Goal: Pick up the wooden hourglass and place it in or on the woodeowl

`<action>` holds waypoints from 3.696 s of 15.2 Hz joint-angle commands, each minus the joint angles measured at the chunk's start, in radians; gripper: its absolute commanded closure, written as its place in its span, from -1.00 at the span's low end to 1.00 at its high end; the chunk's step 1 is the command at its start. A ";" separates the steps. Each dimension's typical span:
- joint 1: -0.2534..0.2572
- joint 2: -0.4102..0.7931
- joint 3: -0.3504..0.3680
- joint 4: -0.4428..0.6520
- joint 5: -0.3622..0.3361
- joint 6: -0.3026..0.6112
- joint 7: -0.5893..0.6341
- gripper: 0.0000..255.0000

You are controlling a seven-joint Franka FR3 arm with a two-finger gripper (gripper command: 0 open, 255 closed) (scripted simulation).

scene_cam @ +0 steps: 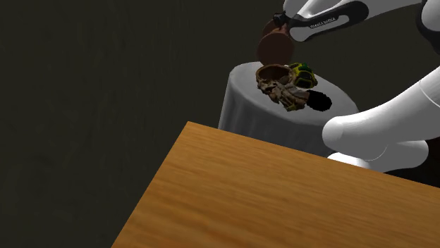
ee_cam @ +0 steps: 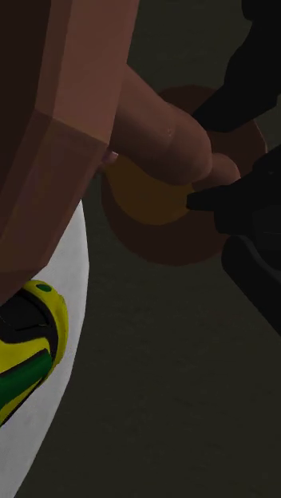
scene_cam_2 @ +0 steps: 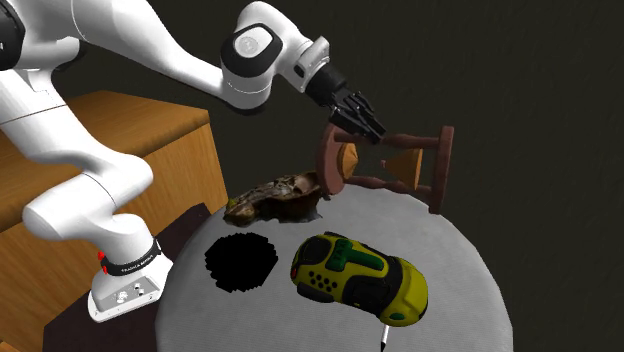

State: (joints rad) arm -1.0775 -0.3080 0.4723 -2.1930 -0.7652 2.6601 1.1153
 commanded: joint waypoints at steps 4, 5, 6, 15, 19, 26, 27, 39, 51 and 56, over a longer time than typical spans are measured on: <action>0.027 -0.011 -0.023 0.042 0.059 -0.041 -0.068 1.00; 0.041 -0.053 -0.033 0.003 0.079 -0.038 -0.076 1.00; 0.057 -0.094 -0.043 -0.035 0.098 -0.037 -0.084 1.00; 0.240 -0.459 -0.119 -0.327 0.232 -0.119 -0.138 1.00; 0.332 -0.624 -0.130 -0.424 0.282 -0.206 -0.155 1.00; 0.418 -0.784 -0.113 -0.534 0.323 -0.283 -0.144 1.00; 0.418 -0.786 -0.110 -0.547 0.321 -0.274 -0.136 1.00; 0.419 -0.794 -0.086 -0.630 0.300 -0.209 -0.077 1.00; 0.502 -0.893 -0.062 -0.586 0.369 -0.379 -0.112 -1.00; 0.484 -0.901 -0.050 -0.588 0.393 -0.372 -0.130 -1.00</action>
State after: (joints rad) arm -0.6736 -1.0525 0.4110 -2.7905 -0.3718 2.2684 0.9781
